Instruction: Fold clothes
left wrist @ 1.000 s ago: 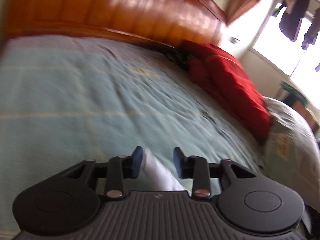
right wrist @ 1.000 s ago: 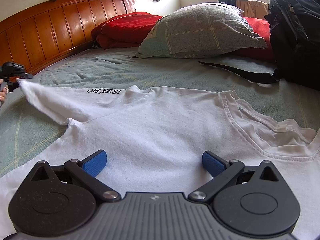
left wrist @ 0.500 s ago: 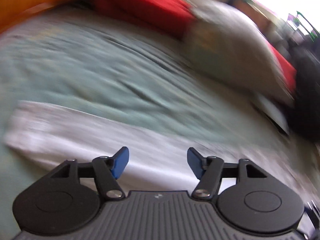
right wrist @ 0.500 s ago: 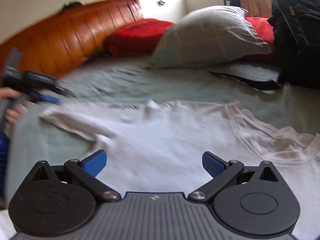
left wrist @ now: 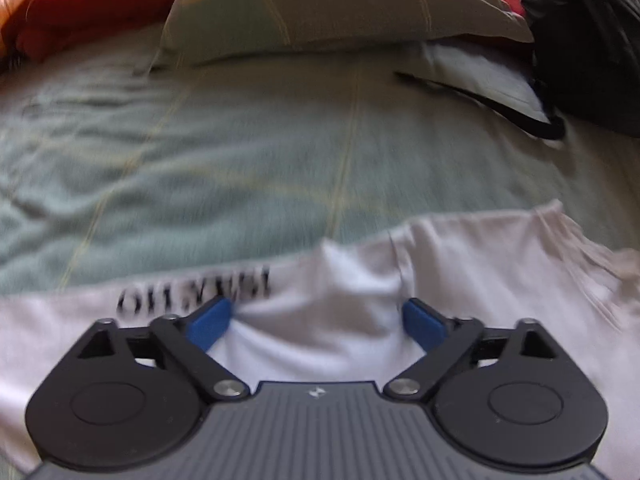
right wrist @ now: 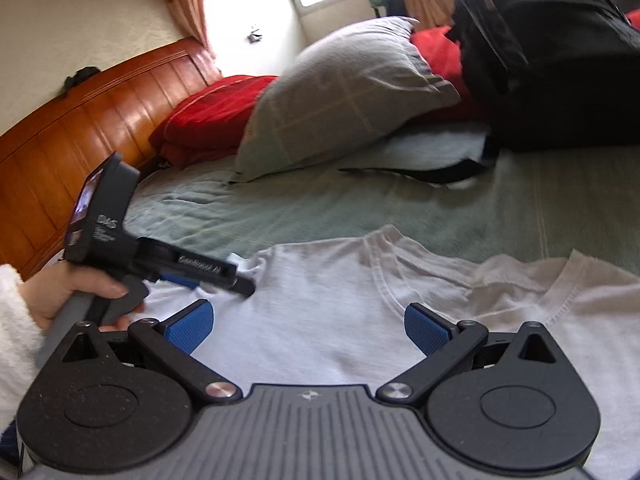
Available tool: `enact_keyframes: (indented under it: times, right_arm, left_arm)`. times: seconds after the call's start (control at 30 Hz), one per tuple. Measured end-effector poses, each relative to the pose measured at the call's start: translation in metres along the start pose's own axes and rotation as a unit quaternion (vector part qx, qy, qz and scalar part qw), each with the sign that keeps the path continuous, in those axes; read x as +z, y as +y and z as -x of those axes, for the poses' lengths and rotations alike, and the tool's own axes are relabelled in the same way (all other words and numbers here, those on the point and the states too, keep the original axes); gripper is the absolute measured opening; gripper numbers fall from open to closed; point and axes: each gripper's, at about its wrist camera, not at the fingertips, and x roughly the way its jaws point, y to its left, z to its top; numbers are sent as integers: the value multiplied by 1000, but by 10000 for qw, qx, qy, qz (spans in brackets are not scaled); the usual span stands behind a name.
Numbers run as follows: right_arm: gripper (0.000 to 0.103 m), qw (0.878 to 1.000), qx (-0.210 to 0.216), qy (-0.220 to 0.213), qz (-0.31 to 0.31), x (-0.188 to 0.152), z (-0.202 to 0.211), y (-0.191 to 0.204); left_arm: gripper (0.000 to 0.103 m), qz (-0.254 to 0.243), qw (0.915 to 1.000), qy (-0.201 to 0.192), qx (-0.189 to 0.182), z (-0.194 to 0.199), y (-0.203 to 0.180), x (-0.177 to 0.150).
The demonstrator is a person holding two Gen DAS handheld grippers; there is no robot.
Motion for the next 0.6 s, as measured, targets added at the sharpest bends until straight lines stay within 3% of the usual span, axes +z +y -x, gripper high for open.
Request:
enact_keyframes:
  times: [0.1, 0.2, 0.33, 0.47, 0.6]
  right_arm:
    - [103, 9999, 2, 2, -114, 0, -1, -3]
    - [103, 9997, 3, 3, -228, -1, -3, -7]
    - [103, 9993, 5, 5, -380, -1, -4, -12]
    - [103, 9989, 30, 47, -475, -2, -6, -14]
    - [103, 9992, 85, 46, -395, -3, -5, -11]
  left_arm:
    - [96, 69, 9998, -179, 16, -1, 0, 11]
    - [90, 387, 9988, -236, -209, 12, 8, 16]
    - [92, 622, 9920, -278, -1062, 45, 12, 7]
    - [93, 630, 9802, 59, -1875, 44, 0, -3]
    - [91, 588, 9861, 133, -1550, 11, -13, 1]
